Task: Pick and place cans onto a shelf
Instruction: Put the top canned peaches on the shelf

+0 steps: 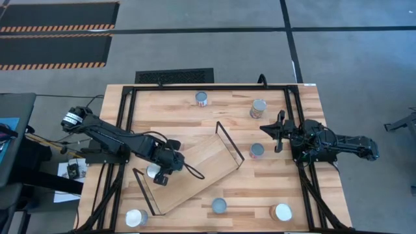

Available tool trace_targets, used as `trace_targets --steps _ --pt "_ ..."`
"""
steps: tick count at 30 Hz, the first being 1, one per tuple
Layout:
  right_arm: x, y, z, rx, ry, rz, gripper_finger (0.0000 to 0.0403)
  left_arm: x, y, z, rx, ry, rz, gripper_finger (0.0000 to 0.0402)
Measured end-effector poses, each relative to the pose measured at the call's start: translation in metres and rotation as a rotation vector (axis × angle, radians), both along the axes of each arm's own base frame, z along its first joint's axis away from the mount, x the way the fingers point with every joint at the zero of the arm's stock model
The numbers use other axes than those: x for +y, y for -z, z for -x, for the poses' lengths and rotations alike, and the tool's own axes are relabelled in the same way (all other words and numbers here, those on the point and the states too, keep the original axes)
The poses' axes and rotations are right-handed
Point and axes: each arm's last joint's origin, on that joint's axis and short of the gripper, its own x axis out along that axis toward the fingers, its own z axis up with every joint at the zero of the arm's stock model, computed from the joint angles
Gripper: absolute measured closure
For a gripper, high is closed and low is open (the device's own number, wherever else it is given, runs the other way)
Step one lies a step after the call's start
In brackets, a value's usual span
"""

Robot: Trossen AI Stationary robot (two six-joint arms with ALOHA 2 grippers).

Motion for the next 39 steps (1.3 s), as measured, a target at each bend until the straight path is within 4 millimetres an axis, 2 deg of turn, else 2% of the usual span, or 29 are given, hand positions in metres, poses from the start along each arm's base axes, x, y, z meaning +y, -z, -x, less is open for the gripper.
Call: trace_targets --steps 5,10,14,20,22,27,34,39 --pt "0.0 0.0 0.0 0.0 0.0 0.0 0.0365 0.0 -0.004 -0.001 -0.005 -0.005 -0.001 0.0292" --pt "0.0 0.0 0.0 0.0 0.0 0.0 0.0365 0.001 -0.026 -0.007 -0.121 -0.031 -0.056 0.0295" --pt "0.0 0.0 0.0 0.0 0.0 0.0 0.0365 0.004 -0.043 -0.007 -0.303 -0.045 -0.044 0.032" --pt "0.0 0.0 0.0 0.0 0.0 0.0 0.0365 0.022 -0.048 0.002 -0.568 -0.044 0.026 0.0384" --pt "0.0 0.0 0.0 0.0 0.0 0.0 0.0365 0.031 -0.046 0.006 -0.639 -0.058 0.044 0.0397" --pt "0.0 0.0 0.0 0.0 0.0 0.0 0.0365 0.05 -0.03 0.016 -0.812 -0.103 0.065 0.0396" --pt "0.0 0.0 0.0 0.0 0.0 0.0 0.0365 0.068 0.008 0.026 -0.982 -0.152 0.043 0.04" --pt "0.0 0.0 0.0 0.0 0.0 0.0 0.0365 0.079 0.034 0.041 -1.129 -0.173 0.082 0.0401"
